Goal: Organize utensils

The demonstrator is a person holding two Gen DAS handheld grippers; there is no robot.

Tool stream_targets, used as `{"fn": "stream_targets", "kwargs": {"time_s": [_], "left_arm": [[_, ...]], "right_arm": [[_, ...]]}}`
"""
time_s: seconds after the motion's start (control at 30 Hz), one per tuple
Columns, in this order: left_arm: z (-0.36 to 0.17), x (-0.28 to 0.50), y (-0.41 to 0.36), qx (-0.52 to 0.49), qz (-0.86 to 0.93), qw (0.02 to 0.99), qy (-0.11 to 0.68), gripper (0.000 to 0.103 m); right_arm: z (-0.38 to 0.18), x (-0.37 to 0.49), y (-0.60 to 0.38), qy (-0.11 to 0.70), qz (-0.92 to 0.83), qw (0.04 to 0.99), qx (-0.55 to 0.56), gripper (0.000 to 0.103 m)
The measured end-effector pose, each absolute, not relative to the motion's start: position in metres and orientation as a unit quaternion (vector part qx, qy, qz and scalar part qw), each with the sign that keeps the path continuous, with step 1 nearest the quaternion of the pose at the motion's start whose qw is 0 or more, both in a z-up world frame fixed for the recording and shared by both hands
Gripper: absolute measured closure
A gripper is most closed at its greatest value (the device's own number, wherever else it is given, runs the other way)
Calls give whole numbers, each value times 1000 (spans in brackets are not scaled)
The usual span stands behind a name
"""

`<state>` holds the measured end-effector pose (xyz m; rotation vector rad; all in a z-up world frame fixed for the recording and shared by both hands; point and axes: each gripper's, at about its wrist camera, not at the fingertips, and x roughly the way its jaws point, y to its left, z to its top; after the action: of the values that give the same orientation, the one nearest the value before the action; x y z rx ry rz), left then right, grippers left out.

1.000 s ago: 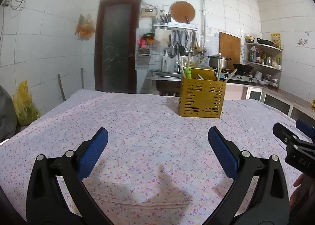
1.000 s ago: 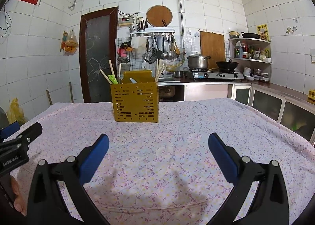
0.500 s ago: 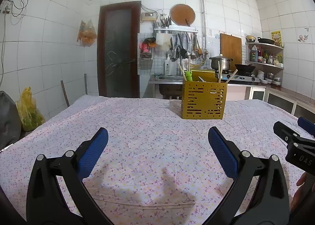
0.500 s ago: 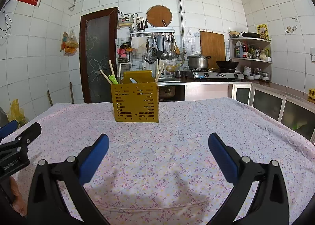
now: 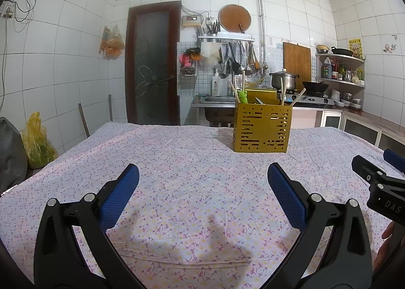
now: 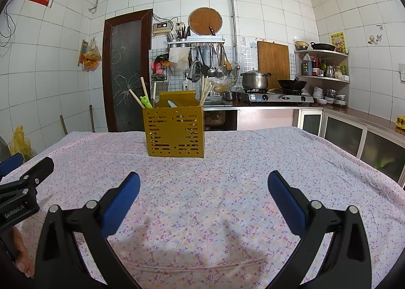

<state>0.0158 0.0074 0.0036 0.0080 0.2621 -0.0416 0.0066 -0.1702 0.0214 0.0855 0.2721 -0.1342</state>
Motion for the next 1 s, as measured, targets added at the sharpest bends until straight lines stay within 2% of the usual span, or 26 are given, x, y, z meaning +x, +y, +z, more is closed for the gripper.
{"fn": "stream_targets", "kwargs": {"time_s": [1.0], "left_arm": [[2,16,5,6,-20,992,128,5]], "right_arm": [[21,6,-171,137,-67,987,43,4]]}}
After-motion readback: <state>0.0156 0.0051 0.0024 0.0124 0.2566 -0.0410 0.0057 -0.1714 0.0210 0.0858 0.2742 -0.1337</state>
